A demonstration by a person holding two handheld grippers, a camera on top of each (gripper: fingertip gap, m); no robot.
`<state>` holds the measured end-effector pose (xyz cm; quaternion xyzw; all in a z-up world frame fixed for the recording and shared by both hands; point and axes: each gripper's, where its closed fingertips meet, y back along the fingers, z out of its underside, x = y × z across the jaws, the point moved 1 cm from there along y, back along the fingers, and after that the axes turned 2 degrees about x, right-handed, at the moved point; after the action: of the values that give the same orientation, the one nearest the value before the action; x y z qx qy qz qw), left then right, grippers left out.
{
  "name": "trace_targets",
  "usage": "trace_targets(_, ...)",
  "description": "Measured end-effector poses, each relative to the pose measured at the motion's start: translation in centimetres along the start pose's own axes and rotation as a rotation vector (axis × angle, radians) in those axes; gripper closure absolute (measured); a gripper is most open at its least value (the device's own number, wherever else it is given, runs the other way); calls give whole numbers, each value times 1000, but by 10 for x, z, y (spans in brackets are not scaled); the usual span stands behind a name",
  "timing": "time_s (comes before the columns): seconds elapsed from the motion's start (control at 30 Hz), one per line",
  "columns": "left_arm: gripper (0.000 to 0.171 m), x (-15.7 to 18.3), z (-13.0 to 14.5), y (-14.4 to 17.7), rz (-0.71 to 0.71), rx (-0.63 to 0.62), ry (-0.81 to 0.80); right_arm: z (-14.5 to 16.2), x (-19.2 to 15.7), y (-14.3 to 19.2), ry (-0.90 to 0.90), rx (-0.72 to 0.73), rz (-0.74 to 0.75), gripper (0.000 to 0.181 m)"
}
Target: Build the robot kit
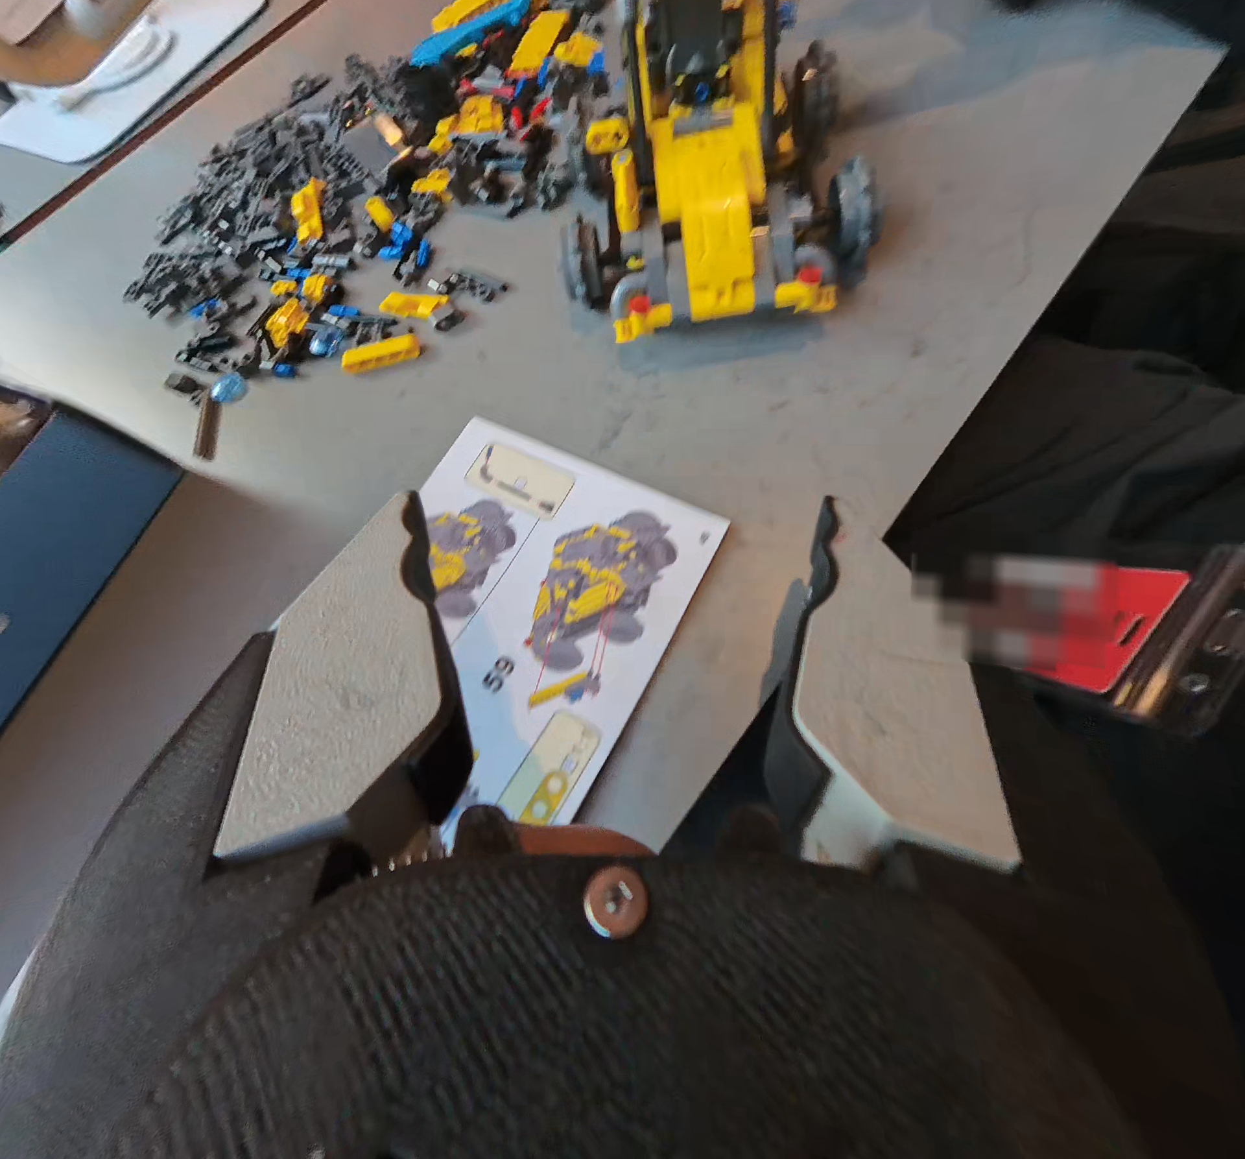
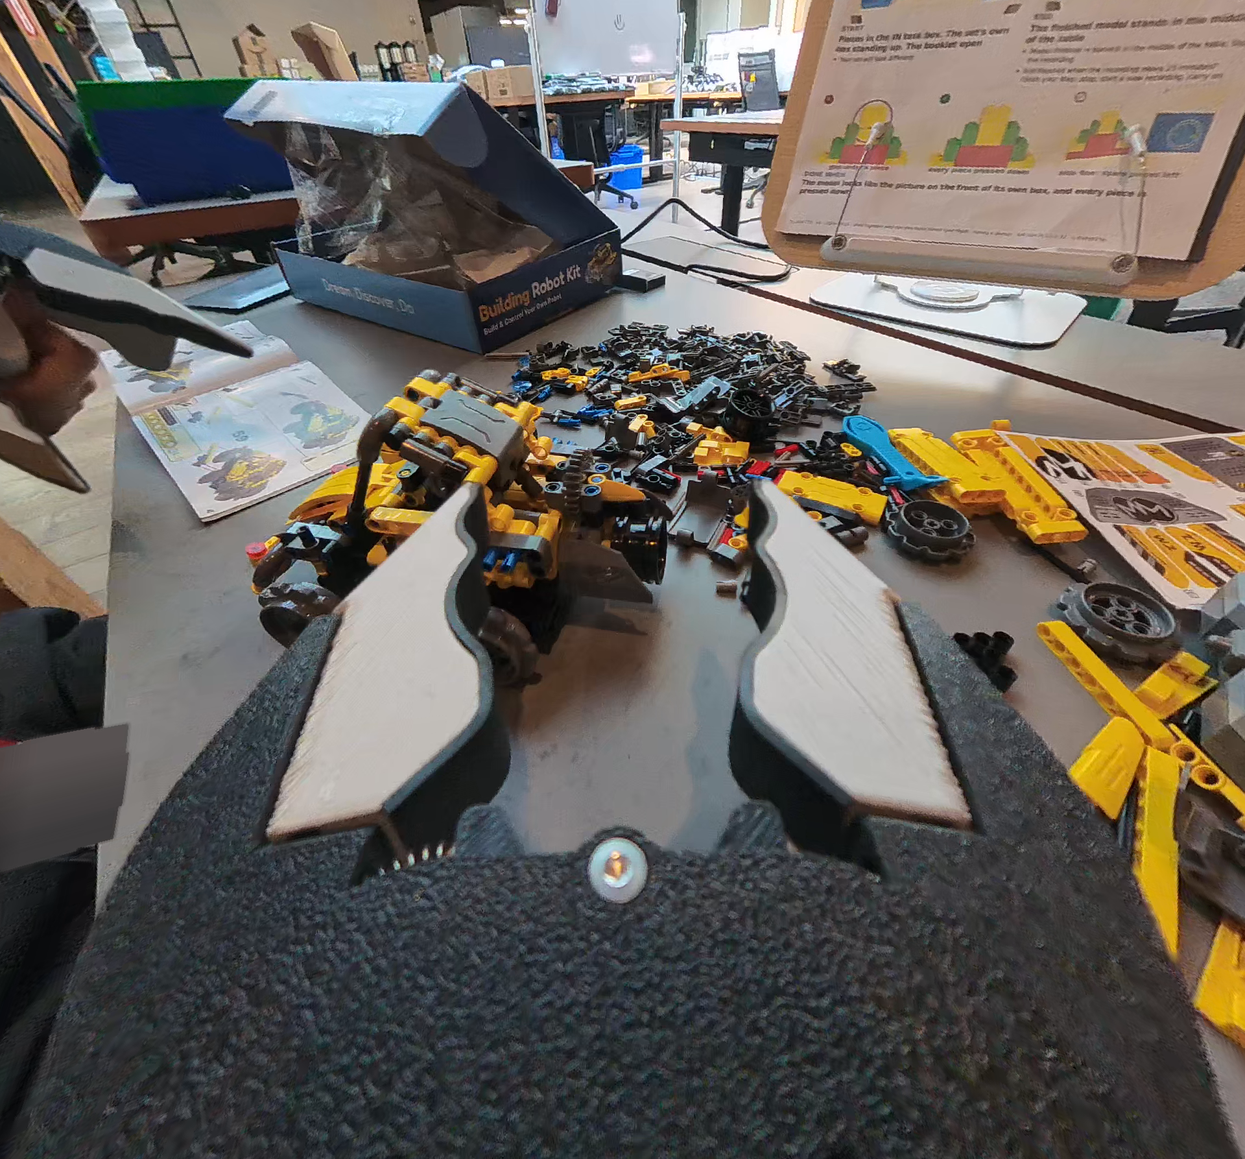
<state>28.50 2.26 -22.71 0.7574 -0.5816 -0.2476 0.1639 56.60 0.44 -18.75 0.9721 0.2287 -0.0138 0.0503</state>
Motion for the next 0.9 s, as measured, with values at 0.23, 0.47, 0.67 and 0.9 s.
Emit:
trace_targets(0.23, 64, -34, 49, 8, -66, -113, -7, -5, 14, 10, -9, 41, 119, 106)
trace_targets(0.47, 82, -27, 58, 9, -29, -89, -29, -37, 4, 48, 33, 243, 335, 116)
trace_targets(0.67, 126, -4, 58, 5, 136, -39, 30, -41, -111, 13, 179, 141, 147, 131)
trace_targets(0.9, 171, 14, 58, 8, 177, -37, -127, 52, -245, -96, 518, -456, -136, 181)
